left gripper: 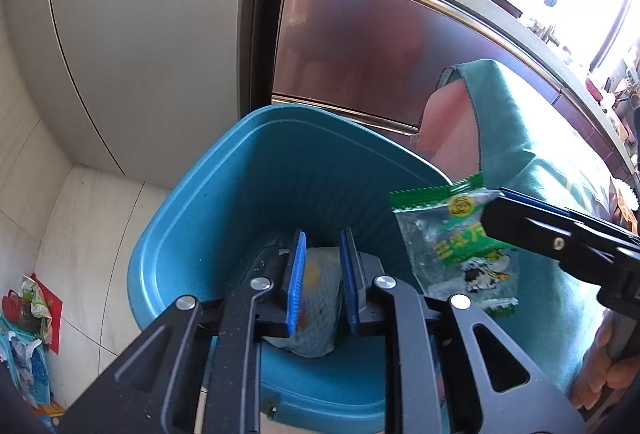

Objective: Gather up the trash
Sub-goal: 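Lower both tools into the teal bin and open them, then move both open tools back over the gold wrappers on the table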

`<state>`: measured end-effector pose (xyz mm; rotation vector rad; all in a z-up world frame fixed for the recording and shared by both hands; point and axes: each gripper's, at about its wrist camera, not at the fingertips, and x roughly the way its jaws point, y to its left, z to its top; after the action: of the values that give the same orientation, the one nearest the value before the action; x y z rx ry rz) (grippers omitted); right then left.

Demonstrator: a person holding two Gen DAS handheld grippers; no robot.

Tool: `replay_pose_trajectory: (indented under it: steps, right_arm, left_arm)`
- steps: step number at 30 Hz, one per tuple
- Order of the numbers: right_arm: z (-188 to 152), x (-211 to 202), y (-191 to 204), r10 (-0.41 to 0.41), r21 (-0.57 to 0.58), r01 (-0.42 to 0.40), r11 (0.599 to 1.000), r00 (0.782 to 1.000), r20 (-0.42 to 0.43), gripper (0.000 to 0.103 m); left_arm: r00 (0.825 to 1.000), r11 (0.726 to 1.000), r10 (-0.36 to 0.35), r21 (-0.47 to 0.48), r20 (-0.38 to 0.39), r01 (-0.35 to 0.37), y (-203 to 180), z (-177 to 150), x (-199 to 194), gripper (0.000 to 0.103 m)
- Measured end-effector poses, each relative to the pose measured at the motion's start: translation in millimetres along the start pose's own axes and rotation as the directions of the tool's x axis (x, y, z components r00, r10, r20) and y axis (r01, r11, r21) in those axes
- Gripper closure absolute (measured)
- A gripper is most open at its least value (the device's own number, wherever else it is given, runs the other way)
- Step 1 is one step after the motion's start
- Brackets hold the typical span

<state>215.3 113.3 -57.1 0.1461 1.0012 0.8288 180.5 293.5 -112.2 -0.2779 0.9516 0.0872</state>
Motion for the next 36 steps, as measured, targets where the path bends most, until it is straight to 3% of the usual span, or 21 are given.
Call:
replay_pose_trajectory:
  steps: [7,16,23,30,36]
  right_arm:
    - [-6.1,-10.0,-9.0,0.009,0.02,-0.009,1.0,1.0,0.02,0.073]
    - [-10.5,-19.1,-8.6,0.027,0.017,-0.028,0.999,0.999,0.033,0.072]
    - [-24.3,-49.7,-6.9,0.046,-0.016,-0.045,0.999,0.996,0.079,0.069]
    - [-45.0,-102.2,-11.9,0.008,-0.05,0.0,0.999,0.986,0.167,0.062]
    - [-66.9,-155.0,-35.0,-0.036,-0.011,0.04,0.999,0.967,0.253,0.059]
  left_arm:
    - [0.999,1.0,-0.024,0.009,0.03,0.024,-5.1,-4.9,-9.3,0.081]
    - [0.996,0.999,-0.05,0.021,0.076,0.048,-13.8,-9.6,-32.7,0.078]
    - [0.987,0.994,-0.09,0.072,0.134,0.081,-31.4,-18.4,-59.0,0.067]
    - [0.968,0.974,-0.179,0.169,0.175,0.15,-72.3,-29.0,-79.8,0.058]
    - [0.944,0.934,-0.292,0.258,0.154,0.246,-121.2,-36.4,-85.5,0.055]
